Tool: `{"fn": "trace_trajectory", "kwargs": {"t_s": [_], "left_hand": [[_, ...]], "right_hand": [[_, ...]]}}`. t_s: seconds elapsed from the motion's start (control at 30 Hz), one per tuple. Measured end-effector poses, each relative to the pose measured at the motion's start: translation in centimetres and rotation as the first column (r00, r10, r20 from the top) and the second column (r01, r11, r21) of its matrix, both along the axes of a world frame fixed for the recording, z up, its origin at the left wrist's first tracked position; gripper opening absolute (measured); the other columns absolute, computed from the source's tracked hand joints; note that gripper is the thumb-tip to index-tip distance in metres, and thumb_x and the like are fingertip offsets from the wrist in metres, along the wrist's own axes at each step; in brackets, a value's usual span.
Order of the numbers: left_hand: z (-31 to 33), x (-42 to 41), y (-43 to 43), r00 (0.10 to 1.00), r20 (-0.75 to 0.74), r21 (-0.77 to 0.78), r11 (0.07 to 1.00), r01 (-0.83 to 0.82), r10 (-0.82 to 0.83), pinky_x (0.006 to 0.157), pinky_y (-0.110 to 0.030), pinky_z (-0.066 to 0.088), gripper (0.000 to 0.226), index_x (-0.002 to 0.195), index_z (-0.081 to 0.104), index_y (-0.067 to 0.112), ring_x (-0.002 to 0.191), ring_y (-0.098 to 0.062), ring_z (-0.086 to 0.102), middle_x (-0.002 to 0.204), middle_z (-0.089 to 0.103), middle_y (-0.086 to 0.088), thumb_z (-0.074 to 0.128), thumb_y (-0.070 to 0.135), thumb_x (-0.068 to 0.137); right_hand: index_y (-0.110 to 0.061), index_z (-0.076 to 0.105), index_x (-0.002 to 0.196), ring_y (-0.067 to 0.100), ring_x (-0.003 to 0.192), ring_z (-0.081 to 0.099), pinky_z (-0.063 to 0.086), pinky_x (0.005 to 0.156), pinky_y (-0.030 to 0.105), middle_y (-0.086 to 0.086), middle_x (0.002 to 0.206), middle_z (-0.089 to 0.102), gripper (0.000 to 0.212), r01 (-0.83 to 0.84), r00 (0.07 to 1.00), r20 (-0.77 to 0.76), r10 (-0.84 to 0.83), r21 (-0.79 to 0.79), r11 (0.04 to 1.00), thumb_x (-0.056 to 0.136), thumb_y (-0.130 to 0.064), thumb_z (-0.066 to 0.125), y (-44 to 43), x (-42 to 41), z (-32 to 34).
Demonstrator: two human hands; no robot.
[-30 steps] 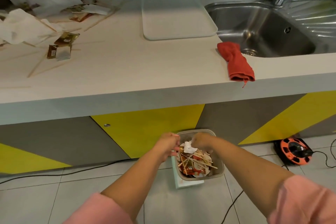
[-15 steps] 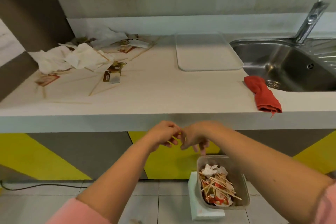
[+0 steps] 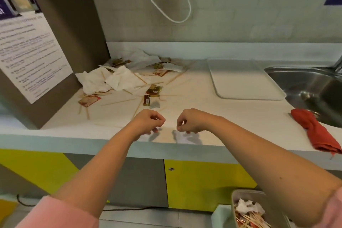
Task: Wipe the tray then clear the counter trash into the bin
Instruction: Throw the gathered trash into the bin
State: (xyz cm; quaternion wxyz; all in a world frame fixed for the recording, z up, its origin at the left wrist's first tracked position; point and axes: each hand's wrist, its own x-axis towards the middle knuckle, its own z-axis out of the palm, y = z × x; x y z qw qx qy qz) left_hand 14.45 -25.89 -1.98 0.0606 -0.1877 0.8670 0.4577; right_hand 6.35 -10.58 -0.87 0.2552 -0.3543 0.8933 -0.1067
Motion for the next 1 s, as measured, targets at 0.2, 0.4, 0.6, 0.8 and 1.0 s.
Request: {"fn": "trace_trajectory", "kwargs": {"t_s": [0.2,0.4,0.6,0.8,1.0], "left_hand": [[-0.2,-0.8,-7.3,0.999,-0.012,-0.254,0.966,-0.051,0.05,0.078,-0.025,0.044,0.022,0.103,0.069,0.009,0.089,-0.017,0.055,0.097,0.062,-0.006,0.057,0.0,0.086],[-0.7,-1.4,-12.9,0.986,0.163,-0.406,0.91,0.083,-0.017,0.073,-0.021,0.043,0.028,0.103,0.068,0.01,0.086,-0.014,0.054,0.095,0.061,-0.002,0.07,0.003,0.076],[-1.9,-1.7,-15.4,0.964,0.247,-0.521,0.824,0.221,-0.102,0.075,-0.022,0.048,0.008,0.083,0.069,0.019,0.081,-0.009,0.056,0.081,0.06,0.01,0.072,0.017,0.075],[-3.0,-2.2,-16.5,0.955,0.19,-0.52,0.802,0.294,-0.227,0.072,-0.024,0.051,0.011,0.087,0.07,0.008,0.078,-0.011,0.059,0.088,0.068,0.002,0.064,0.016,0.084],[-3.0,-2.3,-17.1,0.928,0.168,-0.493,0.787,0.371,-0.333,0.065,-0.015,0.043,0.007,0.086,0.069,0.009,0.076,-0.008,0.055,0.095,0.068,-0.002,0.062,0.011,0.084]], "right_hand": [[-0.016,0.069,0.106,0.017,0.087,0.059,0.049,0.081,0.029,0.002,0.11,0.067,0.022,0.068,0.991,-0.111,-0.079,-0.094,0.993,0.091,-0.022,0.054,-5.4,-2.4,-1.6],[-0.018,0.069,0.107,0.021,0.098,0.058,0.043,0.075,0.026,0.004,0.112,0.063,0.02,0.086,0.982,-0.159,-0.104,-0.115,0.99,0.09,-0.018,0.059,-9.8,-4.1,-2.7],[-0.018,0.069,0.105,0.02,0.092,0.052,0.037,0.071,0.025,-0.002,0.092,0.052,0.02,0.055,0.98,-0.182,-0.076,-0.118,0.991,0.09,-0.025,0.058,-12.7,-4.5,-3.0],[-0.014,0.067,0.083,0.021,0.08,0.052,0.037,0.066,0.026,0.0,0.082,0.055,0.011,0.03,0.976,-0.216,-0.036,-0.031,0.999,0.086,-0.018,0.058,-13.8,-5.0,-3.4],[-0.013,0.061,0.093,0.028,0.097,0.05,0.041,0.081,0.036,0.009,0.102,0.048,0.017,-0.082,0.979,-0.175,0.102,0.113,0.99,0.09,-0.008,0.045,-13.8,-5.0,-3.6]]}}
